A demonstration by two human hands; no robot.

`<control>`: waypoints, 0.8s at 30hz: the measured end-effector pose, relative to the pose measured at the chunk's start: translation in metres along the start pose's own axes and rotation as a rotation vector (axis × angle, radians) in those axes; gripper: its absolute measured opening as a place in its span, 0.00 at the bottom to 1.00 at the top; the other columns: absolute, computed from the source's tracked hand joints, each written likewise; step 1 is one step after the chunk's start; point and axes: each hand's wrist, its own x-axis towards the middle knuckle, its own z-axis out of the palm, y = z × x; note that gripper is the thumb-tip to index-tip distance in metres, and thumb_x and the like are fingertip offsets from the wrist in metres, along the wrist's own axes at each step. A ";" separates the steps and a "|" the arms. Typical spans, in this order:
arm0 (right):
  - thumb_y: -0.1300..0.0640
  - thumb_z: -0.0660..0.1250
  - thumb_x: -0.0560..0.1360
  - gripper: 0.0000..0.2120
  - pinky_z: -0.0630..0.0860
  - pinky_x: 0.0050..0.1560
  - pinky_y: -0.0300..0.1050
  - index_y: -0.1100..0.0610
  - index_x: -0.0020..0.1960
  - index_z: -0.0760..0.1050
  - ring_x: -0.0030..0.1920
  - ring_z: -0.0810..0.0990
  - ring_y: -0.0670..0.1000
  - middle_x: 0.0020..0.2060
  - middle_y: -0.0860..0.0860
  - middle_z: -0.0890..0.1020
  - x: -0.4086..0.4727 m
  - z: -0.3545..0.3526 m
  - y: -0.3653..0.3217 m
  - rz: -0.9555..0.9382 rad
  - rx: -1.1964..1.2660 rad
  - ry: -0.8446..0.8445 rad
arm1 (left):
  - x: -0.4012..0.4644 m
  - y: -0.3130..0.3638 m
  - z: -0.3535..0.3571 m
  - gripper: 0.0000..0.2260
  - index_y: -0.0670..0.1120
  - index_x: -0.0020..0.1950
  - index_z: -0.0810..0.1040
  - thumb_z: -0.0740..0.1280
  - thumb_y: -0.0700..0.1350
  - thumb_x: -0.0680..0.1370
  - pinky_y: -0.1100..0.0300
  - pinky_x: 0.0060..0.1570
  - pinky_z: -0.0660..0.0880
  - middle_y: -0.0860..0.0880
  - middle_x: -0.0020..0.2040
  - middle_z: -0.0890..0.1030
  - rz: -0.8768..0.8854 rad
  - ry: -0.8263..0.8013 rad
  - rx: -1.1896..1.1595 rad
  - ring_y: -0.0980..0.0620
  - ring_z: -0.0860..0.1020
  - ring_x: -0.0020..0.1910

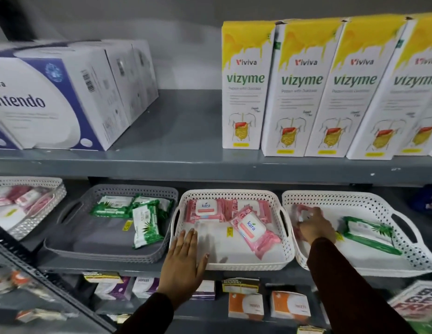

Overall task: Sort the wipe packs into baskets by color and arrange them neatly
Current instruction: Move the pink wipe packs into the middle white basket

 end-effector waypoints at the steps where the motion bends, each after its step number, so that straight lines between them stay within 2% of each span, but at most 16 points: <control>1: 0.51 0.68 0.75 0.21 0.80 0.57 0.60 0.52 0.66 0.67 0.53 0.83 0.65 0.55 0.63 0.82 -0.003 -0.001 -0.002 0.011 0.051 0.033 | -0.001 -0.003 -0.001 0.34 0.43 0.78 0.50 0.40 0.64 0.80 0.55 0.74 0.39 0.46 0.79 0.53 0.004 0.001 -0.005 0.50 0.42 0.76; 3: 0.48 0.72 0.73 0.24 0.81 0.52 0.60 0.52 0.64 0.67 0.49 0.83 0.65 0.51 0.64 0.82 -0.015 -0.004 -0.010 -0.025 0.151 0.180 | -0.002 -0.008 -0.002 0.33 0.44 0.78 0.49 0.40 0.64 0.80 0.56 0.73 0.38 0.46 0.79 0.52 0.016 -0.002 -0.002 0.50 0.41 0.76; 6: 0.54 0.77 0.69 0.27 0.81 0.49 0.59 0.52 0.64 0.70 0.51 0.81 0.66 0.51 0.65 0.80 -0.041 -0.008 -0.034 -0.191 0.243 0.428 | 0.001 -0.010 -0.004 0.33 0.43 0.78 0.49 0.41 0.63 0.80 0.54 0.73 0.39 0.45 0.78 0.51 0.036 0.004 0.017 0.48 0.42 0.76; 8: 0.54 0.78 0.69 0.28 0.81 0.49 0.56 0.49 0.66 0.71 0.54 0.81 0.63 0.55 0.61 0.80 -0.065 -0.003 -0.057 -0.311 0.305 0.443 | 0.002 -0.011 -0.004 0.32 0.42 0.78 0.48 0.42 0.62 0.81 0.52 0.73 0.40 0.45 0.78 0.49 0.044 0.000 0.029 0.47 0.42 0.77; 10: 0.53 0.78 0.69 0.30 0.81 0.46 0.50 0.47 0.68 0.72 0.49 0.81 0.56 0.56 0.56 0.80 -0.092 0.016 -0.080 -0.425 0.332 0.323 | 0.003 -0.014 -0.002 0.32 0.43 0.78 0.46 0.42 0.62 0.81 0.52 0.73 0.40 0.45 0.78 0.47 0.047 -0.003 0.034 0.47 0.40 0.76; 12: 0.53 0.78 0.70 0.28 0.79 0.38 0.41 0.43 0.67 0.72 0.42 0.80 0.48 0.54 0.51 0.81 -0.119 0.045 -0.099 -0.520 0.309 0.084 | 0.004 -0.016 0.000 0.32 0.43 0.78 0.43 0.40 0.63 0.80 0.50 0.74 0.40 0.45 0.78 0.45 0.048 -0.014 0.035 0.48 0.37 0.76; 13: 0.53 0.77 0.71 0.27 0.81 0.36 0.42 0.42 0.66 0.70 0.41 0.81 0.47 0.53 0.51 0.81 -0.132 0.060 -0.107 -0.550 0.276 -0.057 | 0.003 -0.016 0.000 0.32 0.43 0.78 0.43 0.39 0.63 0.80 0.49 0.75 0.39 0.45 0.78 0.44 0.048 -0.018 0.038 0.48 0.36 0.76; 14: 0.53 0.75 0.72 0.26 0.83 0.38 0.45 0.41 0.66 0.69 0.43 0.82 0.48 0.53 0.51 0.80 -0.144 0.075 -0.113 -0.569 0.232 -0.163 | 0.003 -0.015 0.000 0.32 0.43 0.78 0.43 0.39 0.62 0.80 0.49 0.76 0.38 0.45 0.78 0.44 0.050 -0.021 0.039 0.48 0.36 0.76; 16: 0.52 0.74 0.74 0.27 0.84 0.49 0.50 0.42 0.68 0.67 0.51 0.81 0.52 0.56 0.52 0.78 -0.158 0.101 -0.122 -0.589 0.138 -0.241 | 0.002 -0.015 -0.001 0.30 0.43 0.78 0.45 0.41 0.59 0.81 0.49 0.76 0.40 0.45 0.79 0.47 0.059 -0.006 0.013 0.48 0.38 0.76; 20: 0.44 0.64 0.80 0.25 0.74 0.66 0.57 0.47 0.74 0.64 0.70 0.69 0.61 0.69 0.59 0.69 -0.159 0.122 -0.129 -0.601 -0.148 -0.246 | -0.002 -0.019 -0.004 0.28 0.45 0.78 0.45 0.42 0.56 0.81 0.51 0.75 0.43 0.47 0.79 0.49 0.068 0.002 -0.030 0.51 0.40 0.77; 22: 0.40 0.58 0.81 0.25 0.67 0.71 0.62 0.47 0.75 0.65 0.75 0.61 0.64 0.72 0.59 0.67 -0.154 0.119 -0.129 -0.620 -0.283 -0.259 | -0.003 -0.018 -0.005 0.28 0.44 0.78 0.48 0.43 0.56 0.81 0.50 0.74 0.44 0.46 0.78 0.52 0.062 0.006 -0.034 0.49 0.43 0.77; 24: 0.39 0.55 0.81 0.24 0.63 0.73 0.65 0.47 0.73 0.67 0.76 0.58 0.65 0.73 0.58 0.66 -0.149 0.109 -0.126 -0.626 -0.272 -0.296 | -0.002 -0.011 -0.006 0.28 0.42 0.77 0.53 0.46 0.55 0.81 0.47 0.73 0.46 0.44 0.77 0.56 0.074 0.013 -0.040 0.46 0.48 0.77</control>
